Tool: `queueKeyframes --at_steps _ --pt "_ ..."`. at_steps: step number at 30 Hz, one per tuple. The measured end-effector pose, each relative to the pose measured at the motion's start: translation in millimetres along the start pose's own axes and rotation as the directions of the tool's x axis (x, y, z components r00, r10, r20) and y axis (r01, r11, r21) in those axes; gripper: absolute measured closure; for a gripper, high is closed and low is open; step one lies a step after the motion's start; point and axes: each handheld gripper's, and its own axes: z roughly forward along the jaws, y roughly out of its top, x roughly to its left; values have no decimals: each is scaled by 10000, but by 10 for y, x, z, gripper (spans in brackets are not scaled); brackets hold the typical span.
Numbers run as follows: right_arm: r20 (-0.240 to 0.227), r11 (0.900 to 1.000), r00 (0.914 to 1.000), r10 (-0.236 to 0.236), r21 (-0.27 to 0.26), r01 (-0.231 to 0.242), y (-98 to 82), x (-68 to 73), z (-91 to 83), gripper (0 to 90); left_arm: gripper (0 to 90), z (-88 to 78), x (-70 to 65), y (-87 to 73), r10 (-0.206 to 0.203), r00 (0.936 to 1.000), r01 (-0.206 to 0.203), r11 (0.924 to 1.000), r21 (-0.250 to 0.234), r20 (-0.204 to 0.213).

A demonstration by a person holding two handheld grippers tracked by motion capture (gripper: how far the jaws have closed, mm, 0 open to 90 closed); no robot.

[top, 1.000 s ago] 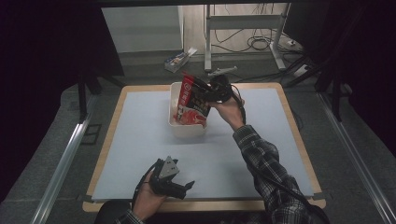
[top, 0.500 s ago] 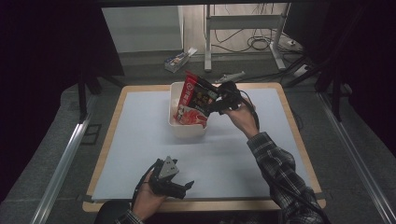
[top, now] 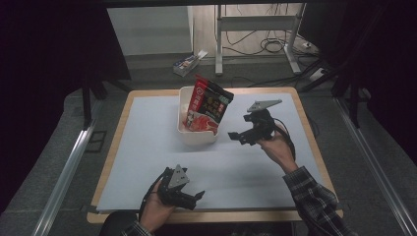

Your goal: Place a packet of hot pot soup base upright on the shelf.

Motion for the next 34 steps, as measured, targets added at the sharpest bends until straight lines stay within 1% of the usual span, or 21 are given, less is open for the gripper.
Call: queueKeyframes --at_steps 5,7,9,12,15,19,20,22,24,27,30,32,34 --pt "210 9994 9992 348 -71 -347 -277 42 -164 0 38 0 -2 -5 -36 10000 36 10000 -17 -15" --pt "179 9987 9985 508 36 -509 -383 50 -217 0 37 -1 -3 -5 -19 10000 19 10000 -36 -13" --pt "228 9980 9977 639 22 -639 -485 69 -277 0 37 -1 -3 -6 -1 10000 1 10000 -29 -21" --pt "243 9976 9974 680 75 -682 -645 103 -354 0 36 -1 -3 -10 23 10000 -23 10000 -25 -21" --pt "418 9984 9975 563 67 -567 -815 145 -427 0 36 -1 2 -15 15 10000 -15 10000 -21 -50" --pt "729 9991 9964 431 -1 -432 -1030 191 -509 0 34 3 20 -24 83 9999 -82 9999 73 -104" --pt "885 9992 9953 391 40 -397 -1104 203 -531 0 34 3 26 -27 101 9998 -100 9999 108 -151" --pt "1099 9986 9928 479 167 -501 -1223 221 -549 0 34 -2 45 -33 108 9997 -105 9999 135 -231" --pt "1136 9966 9913 657 416 -708 -1323 225 -550 0 34 -8 63 -38 57 9997 -54 9999 125 -242" --pt "1219 9939 9900 704 756 -800 -1390 210 -537 5 34 -13 81 -44 26 9996 -22 9999 124 -293" --pt "1364 9938 9884 673 786 -785 -1390 190 -522 9 34 -12 81 -45 34 9995 -30 9999 123 -302" --pt "1346 9929 9885 690 873 -812 -1399 185 -509 7 34 -8 81 -42 49 9996 -45 9999 129 -282" --pt "1378 9922 9886 604 1000 -745 -1409 179 -492 6 34 -4 82 -38 56 9996 -53 9999 117 -280"
